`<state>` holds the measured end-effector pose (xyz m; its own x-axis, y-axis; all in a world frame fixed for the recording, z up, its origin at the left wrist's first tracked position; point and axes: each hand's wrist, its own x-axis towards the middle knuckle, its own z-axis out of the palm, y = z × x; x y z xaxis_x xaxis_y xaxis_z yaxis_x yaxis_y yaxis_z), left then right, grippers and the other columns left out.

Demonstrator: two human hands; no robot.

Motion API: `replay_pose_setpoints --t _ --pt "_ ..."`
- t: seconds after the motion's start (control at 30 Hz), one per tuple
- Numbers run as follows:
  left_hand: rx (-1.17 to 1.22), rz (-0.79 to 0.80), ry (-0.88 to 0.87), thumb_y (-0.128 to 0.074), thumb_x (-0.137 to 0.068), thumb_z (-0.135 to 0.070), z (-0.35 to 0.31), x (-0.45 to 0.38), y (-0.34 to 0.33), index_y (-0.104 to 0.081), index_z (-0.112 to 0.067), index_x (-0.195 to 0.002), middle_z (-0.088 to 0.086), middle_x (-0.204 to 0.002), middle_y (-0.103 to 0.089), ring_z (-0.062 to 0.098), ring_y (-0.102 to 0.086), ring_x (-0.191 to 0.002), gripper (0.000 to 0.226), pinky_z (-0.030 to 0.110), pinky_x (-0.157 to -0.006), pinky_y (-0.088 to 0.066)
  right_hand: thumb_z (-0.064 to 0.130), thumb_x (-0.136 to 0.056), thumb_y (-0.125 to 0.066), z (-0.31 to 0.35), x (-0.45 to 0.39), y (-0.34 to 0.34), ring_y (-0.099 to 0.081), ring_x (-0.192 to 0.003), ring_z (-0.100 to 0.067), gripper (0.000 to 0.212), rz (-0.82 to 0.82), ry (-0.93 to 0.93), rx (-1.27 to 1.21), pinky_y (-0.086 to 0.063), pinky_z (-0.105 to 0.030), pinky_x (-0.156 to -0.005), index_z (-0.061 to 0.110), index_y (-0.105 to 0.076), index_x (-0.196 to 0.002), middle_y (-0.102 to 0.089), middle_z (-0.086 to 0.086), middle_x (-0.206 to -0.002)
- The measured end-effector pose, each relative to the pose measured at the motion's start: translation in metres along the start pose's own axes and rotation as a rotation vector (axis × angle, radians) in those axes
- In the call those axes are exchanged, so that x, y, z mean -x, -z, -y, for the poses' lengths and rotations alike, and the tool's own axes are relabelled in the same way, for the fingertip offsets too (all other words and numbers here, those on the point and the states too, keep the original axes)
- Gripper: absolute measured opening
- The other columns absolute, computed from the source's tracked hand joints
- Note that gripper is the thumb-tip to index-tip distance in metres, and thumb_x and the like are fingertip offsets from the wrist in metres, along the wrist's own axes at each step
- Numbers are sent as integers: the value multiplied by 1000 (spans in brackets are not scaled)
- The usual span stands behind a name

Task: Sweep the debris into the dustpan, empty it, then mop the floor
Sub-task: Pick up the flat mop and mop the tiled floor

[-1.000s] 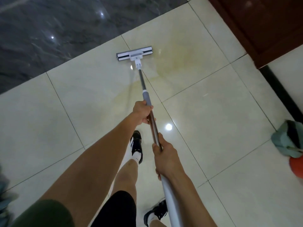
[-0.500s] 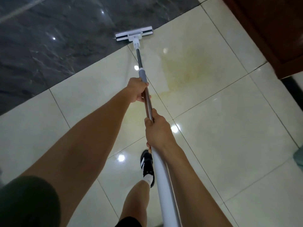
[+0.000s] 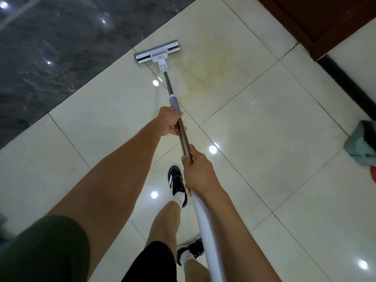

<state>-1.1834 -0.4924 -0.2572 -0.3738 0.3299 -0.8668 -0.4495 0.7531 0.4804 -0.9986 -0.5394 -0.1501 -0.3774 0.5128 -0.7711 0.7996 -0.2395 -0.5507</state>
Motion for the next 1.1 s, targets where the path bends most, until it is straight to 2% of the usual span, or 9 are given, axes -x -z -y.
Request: replay_pose_setpoints --t 0.1,0.17,0.23,0.33,0.47,0.57,0.7,0.83,1.1 --pt "-29 25 -10 -59 -101 -11 39 30 -35 -53 2 -127 21 -98 -60 30 -70 -59 30 48 -58 -62 28 -103 -38 -51 35 5 -59 -69 -26 35 -24 30 6 -60 -41 -67 23 -48 -136 -60 -3 -90" --pt "-55 34 -14 -59 -101 -11 68 51 -60 -52 1 -127 21 -95 -61 29 -70 -54 30 47 -55 -61 26 -102 -38 -87 62 10 -58 -66 -26 29 -28 28 -13 -60 -46 -70 22 -50 -128 -55 1 -81" --pt "-71 45 -12 -59 -101 -12 99 73 -86 -51 -1 -127 20 -96 -62 28 -71 -52 30 44 -51 -60 27 -103 -37 -121 91 16 -58 -63 -22 30 -32 7 -25 -60 -43 -65 26 -49 -132 -55 3 -80" --pt "-109 58 8 -59 -101 -14 142 107 -124 -51 -5 -127 19 -96 -64 32 -73 -62 29 44 -53 -60 30 -105 -37 -165 137 26 -59 -55 -13 45 -52 -49 -7 -51 -25 -50 32 -36 -150 -59 2 -84" --pt "-111 78 31 -59 -100 -14 170 146 -156 -51 -7 -130 19 -96 -65 34 -73 -63 31 42 -52 -59 31 -105 -38 -195 184 40 -60 -55 -15 51 -60 -81 -49 -54 -28 -56 33 -29 -155 -66 -4 -89" --pt "-136 55 14 -58 -101 -14 166 156 -161 -52 -7 -125 18 -94 -65 31 -72 -61 26 39 -49 -58 30 -106 -39 -193 189 47 -59 -55 -14 51 -67 -86 -104 -50 -23 -48 30 -30 -156 -65 -6 -94" --pt "-100 -9 -23 -60 -99 -13 148 144 -159 -56 -4 -119 18 -97 -64 31 -70 -55 22 40 -50 -60 23 -105 -40 -171 174 54 -52 -48 -16 47 -63 -53 -163 -45 -21 -39 28 -37 -152 -57 -6 -77" --pt "-86 -46 -46 -60 -99 -14 119 123 -157 -57 -6 -110 18 -97 -66 32 -72 -60 14 42 -55 -62 22 -106 -39 -146 146 69 -52 -44 -17 41 -55 -55 -143 -42 -21 -36 26 -42 -147 -54 -5 -72" --pt "-37 -40 -36 -63 -99 -13 -4 31 -126 -57 -2 -114 18 -94 -64 31 -71 -60 20 48 -60 -63 24 -105 -39 -51 29 94 -54 -45 -16 40 -56 -15 -106 -46 -24 -38 28 -44 -144 -54 -1 -73"
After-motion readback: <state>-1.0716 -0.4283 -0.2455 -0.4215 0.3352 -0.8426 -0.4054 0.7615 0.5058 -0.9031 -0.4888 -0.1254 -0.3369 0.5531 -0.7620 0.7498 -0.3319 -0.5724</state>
